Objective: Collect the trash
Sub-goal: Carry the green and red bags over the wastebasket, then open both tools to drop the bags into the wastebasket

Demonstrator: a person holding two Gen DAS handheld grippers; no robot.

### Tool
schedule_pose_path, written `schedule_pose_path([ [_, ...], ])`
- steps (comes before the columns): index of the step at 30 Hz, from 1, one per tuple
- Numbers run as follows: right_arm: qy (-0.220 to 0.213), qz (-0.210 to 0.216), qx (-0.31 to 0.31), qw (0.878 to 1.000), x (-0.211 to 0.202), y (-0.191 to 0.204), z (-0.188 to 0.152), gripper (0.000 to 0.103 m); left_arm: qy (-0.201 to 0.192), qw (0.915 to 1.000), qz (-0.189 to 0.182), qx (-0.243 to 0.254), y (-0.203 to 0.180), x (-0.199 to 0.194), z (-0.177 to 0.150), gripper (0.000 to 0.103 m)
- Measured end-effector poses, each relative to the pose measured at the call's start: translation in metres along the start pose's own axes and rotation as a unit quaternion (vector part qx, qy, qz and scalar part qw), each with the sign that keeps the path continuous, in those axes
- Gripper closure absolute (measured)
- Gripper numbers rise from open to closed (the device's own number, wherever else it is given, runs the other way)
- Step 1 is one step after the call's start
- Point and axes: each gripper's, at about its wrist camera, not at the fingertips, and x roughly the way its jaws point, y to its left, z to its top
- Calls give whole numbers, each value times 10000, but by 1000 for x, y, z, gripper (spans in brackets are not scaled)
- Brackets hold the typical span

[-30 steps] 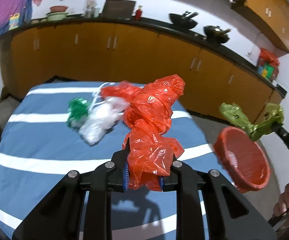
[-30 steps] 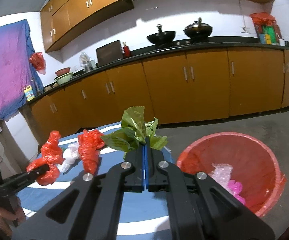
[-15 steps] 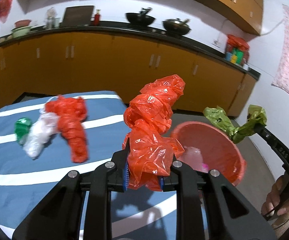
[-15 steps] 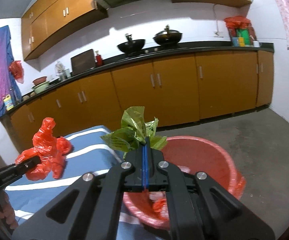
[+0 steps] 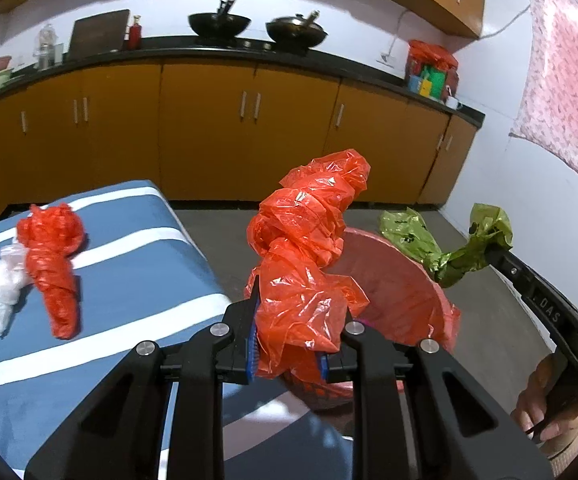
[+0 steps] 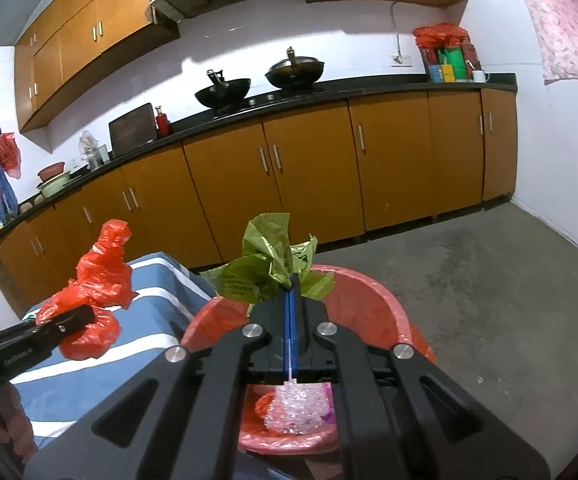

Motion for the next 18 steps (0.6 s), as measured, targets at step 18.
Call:
schedule_pose_path([
  [18, 117, -62, 163, 9998, 23, -26, -4, 96, 439, 9985, -186, 269, -36, 61, -3, 58],
])
